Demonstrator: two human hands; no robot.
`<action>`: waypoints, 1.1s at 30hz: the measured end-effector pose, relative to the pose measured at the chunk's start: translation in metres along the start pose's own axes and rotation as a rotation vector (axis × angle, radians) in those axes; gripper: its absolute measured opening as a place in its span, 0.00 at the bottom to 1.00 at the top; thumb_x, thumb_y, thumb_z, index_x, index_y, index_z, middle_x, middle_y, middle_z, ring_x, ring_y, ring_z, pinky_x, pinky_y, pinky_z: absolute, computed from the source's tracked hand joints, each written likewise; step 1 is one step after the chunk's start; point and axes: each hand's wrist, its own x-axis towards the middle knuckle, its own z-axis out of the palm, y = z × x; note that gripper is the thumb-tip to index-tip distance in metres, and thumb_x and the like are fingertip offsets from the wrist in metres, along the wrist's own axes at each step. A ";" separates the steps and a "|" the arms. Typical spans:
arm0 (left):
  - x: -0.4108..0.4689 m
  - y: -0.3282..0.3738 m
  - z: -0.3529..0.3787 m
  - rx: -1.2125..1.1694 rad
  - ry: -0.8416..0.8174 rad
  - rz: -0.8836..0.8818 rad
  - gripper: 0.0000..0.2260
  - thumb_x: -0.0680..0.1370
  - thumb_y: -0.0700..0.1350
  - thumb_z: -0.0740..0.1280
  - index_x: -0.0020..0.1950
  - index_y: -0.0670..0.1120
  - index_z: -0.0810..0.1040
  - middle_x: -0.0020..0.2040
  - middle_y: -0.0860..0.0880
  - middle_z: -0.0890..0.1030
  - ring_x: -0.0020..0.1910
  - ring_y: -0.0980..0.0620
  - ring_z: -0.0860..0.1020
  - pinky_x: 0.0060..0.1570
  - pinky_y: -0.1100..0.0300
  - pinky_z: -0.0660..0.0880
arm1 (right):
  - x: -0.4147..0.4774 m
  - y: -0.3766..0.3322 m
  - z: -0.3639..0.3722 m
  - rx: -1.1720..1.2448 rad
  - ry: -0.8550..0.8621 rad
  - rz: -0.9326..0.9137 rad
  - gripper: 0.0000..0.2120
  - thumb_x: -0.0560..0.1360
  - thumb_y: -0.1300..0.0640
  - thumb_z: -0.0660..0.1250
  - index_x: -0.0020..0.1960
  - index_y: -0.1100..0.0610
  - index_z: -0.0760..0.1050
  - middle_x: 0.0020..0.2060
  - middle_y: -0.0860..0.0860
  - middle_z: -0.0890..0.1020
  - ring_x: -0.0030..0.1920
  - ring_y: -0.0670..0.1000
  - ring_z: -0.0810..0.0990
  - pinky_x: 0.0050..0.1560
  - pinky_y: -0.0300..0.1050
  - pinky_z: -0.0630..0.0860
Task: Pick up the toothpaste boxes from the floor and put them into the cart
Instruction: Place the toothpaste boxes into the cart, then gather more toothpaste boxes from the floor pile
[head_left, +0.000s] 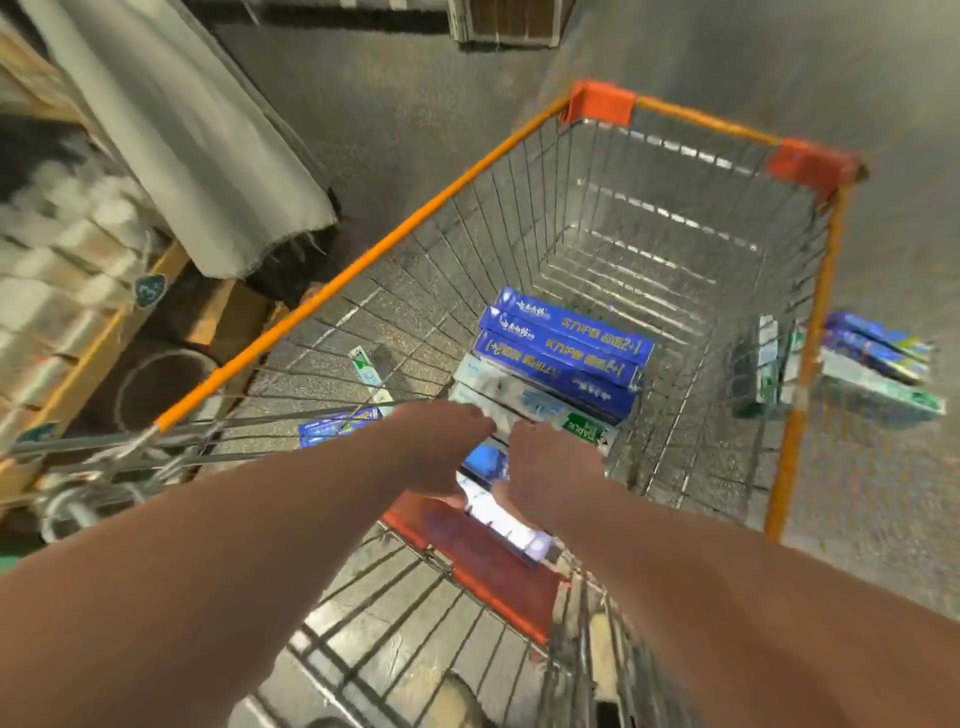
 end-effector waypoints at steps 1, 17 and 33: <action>-0.012 0.005 -0.012 -0.005 -0.004 -0.029 0.38 0.69 0.61 0.78 0.74 0.51 0.66 0.68 0.51 0.74 0.67 0.45 0.75 0.61 0.45 0.76 | -0.010 0.000 -0.014 -0.001 0.017 -0.016 0.25 0.77 0.40 0.68 0.65 0.54 0.69 0.61 0.53 0.77 0.62 0.59 0.78 0.54 0.52 0.74; -0.231 0.127 -0.230 0.000 0.337 -0.262 0.34 0.78 0.62 0.67 0.80 0.51 0.61 0.76 0.50 0.68 0.70 0.46 0.74 0.63 0.52 0.74 | -0.269 0.034 -0.241 -0.106 0.378 -0.196 0.26 0.79 0.39 0.64 0.68 0.55 0.68 0.63 0.56 0.78 0.64 0.60 0.78 0.58 0.53 0.75; -0.215 0.334 -0.382 0.125 0.533 -0.035 0.28 0.80 0.61 0.63 0.76 0.49 0.65 0.72 0.46 0.73 0.68 0.43 0.75 0.63 0.50 0.74 | -0.449 0.240 -0.310 -0.070 0.576 0.021 0.31 0.78 0.34 0.63 0.72 0.54 0.66 0.64 0.56 0.77 0.65 0.60 0.77 0.59 0.55 0.75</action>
